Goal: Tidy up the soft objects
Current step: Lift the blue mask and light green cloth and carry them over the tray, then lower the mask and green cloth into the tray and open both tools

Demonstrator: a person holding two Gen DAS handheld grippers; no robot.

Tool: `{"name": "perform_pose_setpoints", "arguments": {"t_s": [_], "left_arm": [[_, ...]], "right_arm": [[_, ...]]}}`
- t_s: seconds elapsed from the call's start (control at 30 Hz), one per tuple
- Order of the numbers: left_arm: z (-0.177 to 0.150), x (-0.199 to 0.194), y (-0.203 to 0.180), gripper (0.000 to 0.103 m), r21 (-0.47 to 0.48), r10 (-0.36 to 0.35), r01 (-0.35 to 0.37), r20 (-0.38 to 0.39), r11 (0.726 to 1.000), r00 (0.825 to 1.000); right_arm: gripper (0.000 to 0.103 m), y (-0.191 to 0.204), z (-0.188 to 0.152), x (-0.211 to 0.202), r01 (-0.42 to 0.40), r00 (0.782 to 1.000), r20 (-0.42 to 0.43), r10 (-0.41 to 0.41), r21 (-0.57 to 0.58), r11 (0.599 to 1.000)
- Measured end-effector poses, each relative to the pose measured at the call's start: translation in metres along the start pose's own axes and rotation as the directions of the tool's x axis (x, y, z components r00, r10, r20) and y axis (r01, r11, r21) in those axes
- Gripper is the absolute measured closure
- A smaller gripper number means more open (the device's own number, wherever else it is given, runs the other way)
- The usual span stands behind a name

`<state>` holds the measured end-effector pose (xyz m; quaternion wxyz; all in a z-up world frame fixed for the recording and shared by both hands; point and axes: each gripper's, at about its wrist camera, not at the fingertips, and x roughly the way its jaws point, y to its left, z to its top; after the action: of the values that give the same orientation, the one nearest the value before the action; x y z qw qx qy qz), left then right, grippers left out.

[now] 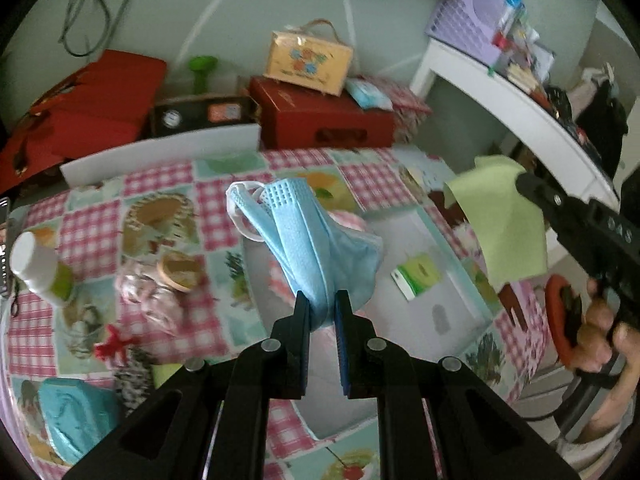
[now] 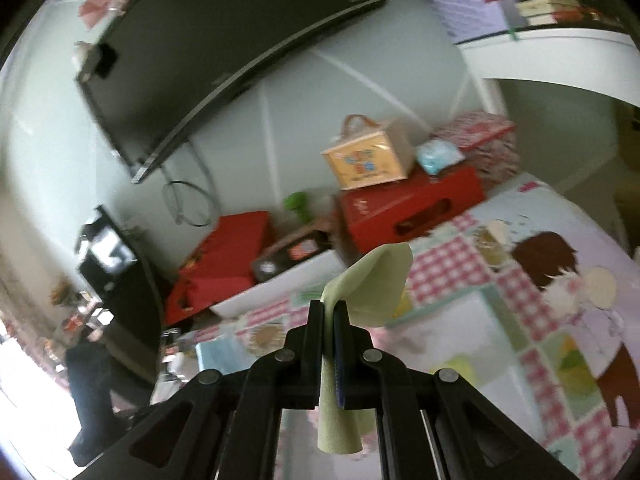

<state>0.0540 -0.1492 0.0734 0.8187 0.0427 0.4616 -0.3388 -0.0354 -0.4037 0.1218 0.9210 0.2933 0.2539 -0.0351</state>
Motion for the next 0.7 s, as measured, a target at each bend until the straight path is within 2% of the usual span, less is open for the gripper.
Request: {"name": "perform_pose_setpoints", "arguments": {"t_s": [0.17, 0.27, 0.37, 0.47, 0.7], "left_arm": [[-0.01, 0.027, -0.016, 0.091, 0.039, 0.011, -0.008, -0.063, 0.999, 0.998], [-0.016, 0.045, -0.018, 0.091, 0.04, 0.027, -0.023, -0.108, 0.999, 0.994], [-0.021, 0.06, -0.016, 0.091, 0.021, 0.029, -0.026, -0.155, 0.999, 0.988], [-0.025, 0.07, -0.015, 0.091, 0.005, 0.018, -0.018, -0.186, 1.0, 0.982], [-0.036, 0.089, -0.014, 0.091, -0.012, 0.02, -0.024, -0.25, 1.0, 0.968]], "right_arm": [[0.098, -0.01, -0.004, 0.015, 0.038, 0.998, -0.043, -0.037, 0.015, 0.999], [0.098, -0.014, -0.014, 0.039, 0.063, 0.991, -0.116, -0.061, 0.011, 0.998], [0.098, -0.021, -0.026, 0.063, 0.106, 0.974, -0.199, -0.105, -0.003, 0.994], [0.098, -0.028, -0.038, 0.084, 0.105, 0.958, -0.27, -0.097, 0.017, 0.994], [0.098, -0.037, -0.064, 0.119, 0.184, 0.895, -0.408, -0.179, -0.026, 0.983]]}}
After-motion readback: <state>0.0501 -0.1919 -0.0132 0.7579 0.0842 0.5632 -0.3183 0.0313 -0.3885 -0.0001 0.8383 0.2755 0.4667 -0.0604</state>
